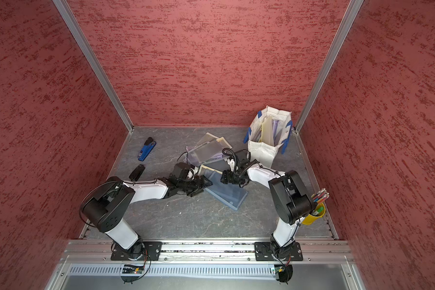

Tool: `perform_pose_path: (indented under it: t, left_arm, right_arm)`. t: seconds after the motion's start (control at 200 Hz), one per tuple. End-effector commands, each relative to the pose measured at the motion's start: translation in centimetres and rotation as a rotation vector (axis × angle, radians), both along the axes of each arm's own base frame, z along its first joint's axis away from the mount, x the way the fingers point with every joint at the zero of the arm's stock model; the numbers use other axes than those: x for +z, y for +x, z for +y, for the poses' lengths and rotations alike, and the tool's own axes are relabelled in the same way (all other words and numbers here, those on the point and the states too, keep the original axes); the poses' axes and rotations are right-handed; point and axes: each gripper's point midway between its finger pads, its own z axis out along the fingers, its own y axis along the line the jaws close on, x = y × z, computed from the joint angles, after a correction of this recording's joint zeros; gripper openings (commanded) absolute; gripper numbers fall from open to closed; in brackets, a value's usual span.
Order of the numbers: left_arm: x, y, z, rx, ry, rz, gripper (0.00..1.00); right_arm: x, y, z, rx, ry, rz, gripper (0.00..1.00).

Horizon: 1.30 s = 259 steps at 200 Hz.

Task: Put the pencil pouch into the canvas bag
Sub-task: Pick up the pencil pouch.

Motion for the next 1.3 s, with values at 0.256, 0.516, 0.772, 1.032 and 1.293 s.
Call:
perform_pose_path:
  t: [0.256, 0.516, 0.772, 1.032, 1.293]
  left_arm:
    - [0.6, 1.4, -0.9, -0.005, -0.057, -0.022, 0.73]
    - [1.3, 1.6, -1.4, -0.014, -0.082, -0.041, 0.7]
    - [1.8, 1.6, -1.0, -0.007, -0.088, -0.051, 0.69]
    - [4.6, 2.0, 1.7, 0.006, -0.047, -0.122, 0.71]
    - [10.0, 2.7, 5.0, -0.019, 0.063, -0.257, 0.83]
  right_arm:
    - [1.6, -3.3, 1.5, 0.11, 0.143, -0.024, 0.6]
    - [1.9, -4.3, 3.2, 0.166, 0.198, -0.014, 0.46]
    - [3.1, -3.6, 4.2, 0.168, 0.236, -0.04, 0.23]
    - [8.5, -3.1, 4.8, 0.183, 0.309, -0.161, 0.02]
    - [15.7, -0.8, 5.0, 0.176, 0.297, -0.283, 0.0]
